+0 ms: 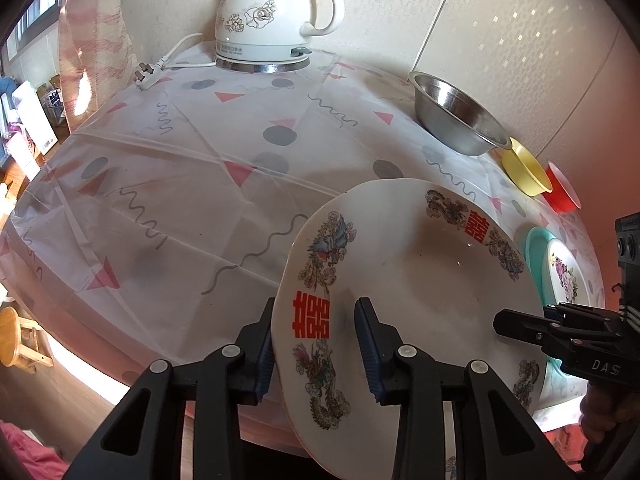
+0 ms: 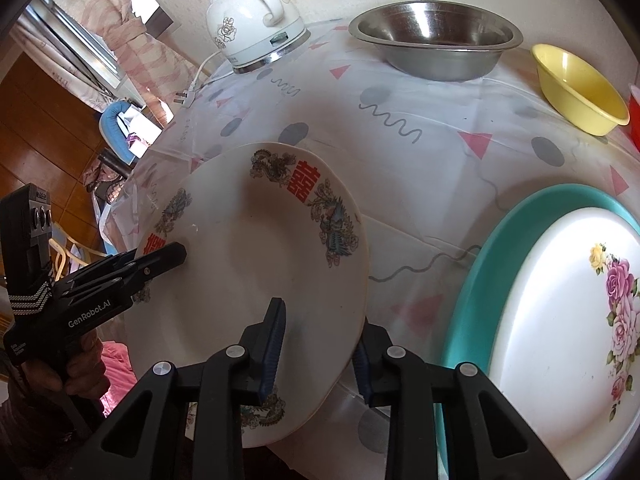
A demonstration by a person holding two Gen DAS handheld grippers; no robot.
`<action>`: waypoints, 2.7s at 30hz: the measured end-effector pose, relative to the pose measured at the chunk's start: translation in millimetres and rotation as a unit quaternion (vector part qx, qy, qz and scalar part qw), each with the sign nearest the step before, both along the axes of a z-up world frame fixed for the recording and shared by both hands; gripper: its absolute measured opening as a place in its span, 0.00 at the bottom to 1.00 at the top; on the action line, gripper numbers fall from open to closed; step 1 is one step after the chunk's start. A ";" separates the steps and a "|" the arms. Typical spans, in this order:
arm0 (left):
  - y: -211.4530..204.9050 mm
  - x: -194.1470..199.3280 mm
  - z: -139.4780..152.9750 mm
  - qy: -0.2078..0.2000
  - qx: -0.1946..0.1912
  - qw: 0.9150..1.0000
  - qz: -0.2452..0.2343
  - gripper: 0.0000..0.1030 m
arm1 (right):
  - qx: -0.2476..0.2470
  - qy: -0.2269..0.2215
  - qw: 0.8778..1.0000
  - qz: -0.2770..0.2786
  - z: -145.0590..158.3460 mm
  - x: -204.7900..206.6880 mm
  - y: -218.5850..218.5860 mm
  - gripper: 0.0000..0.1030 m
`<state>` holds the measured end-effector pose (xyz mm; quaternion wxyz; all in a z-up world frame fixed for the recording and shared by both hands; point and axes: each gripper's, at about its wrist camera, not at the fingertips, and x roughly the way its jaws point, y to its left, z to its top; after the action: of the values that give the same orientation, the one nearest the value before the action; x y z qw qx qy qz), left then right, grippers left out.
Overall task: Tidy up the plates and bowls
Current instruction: 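Lift the large red-character plate with the right tool toward the stacked plates, then lower the red-character plate onto the floral plate stack and open the right tool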
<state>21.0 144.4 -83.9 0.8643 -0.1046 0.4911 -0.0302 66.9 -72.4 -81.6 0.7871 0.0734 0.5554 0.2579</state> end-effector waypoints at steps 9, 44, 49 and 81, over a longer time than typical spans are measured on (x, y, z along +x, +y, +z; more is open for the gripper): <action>-15.4 0.2 16.8 -0.016 0.001 1.000 -0.021 0.36 | 0.014 -0.016 1.000 -0.022 15.3 -3.5 -18.0 0.30; -201.0 54.8 40.2 -0.033 0.027 0.972 -0.232 0.36 | -0.005 -0.029 0.968 -0.251 33.2 -39.7 -195.1 0.30; -215.4 60.1 35.9 -0.032 0.030 0.970 -0.239 0.36 | -0.007 -0.027 0.963 -0.269 27.4 -40.5 -206.2 0.30; -229.7 56.2 27.5 -0.023 0.042 0.969 -0.244 0.36 | -0.052 -0.015 0.963 -0.265 13.2 -39.5 -212.7 0.31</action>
<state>77.2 -85.3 -56.4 0.8455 0.0551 0.4826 -0.2218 27.4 -285.1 -68.4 0.8383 0.1731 0.5169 0.0123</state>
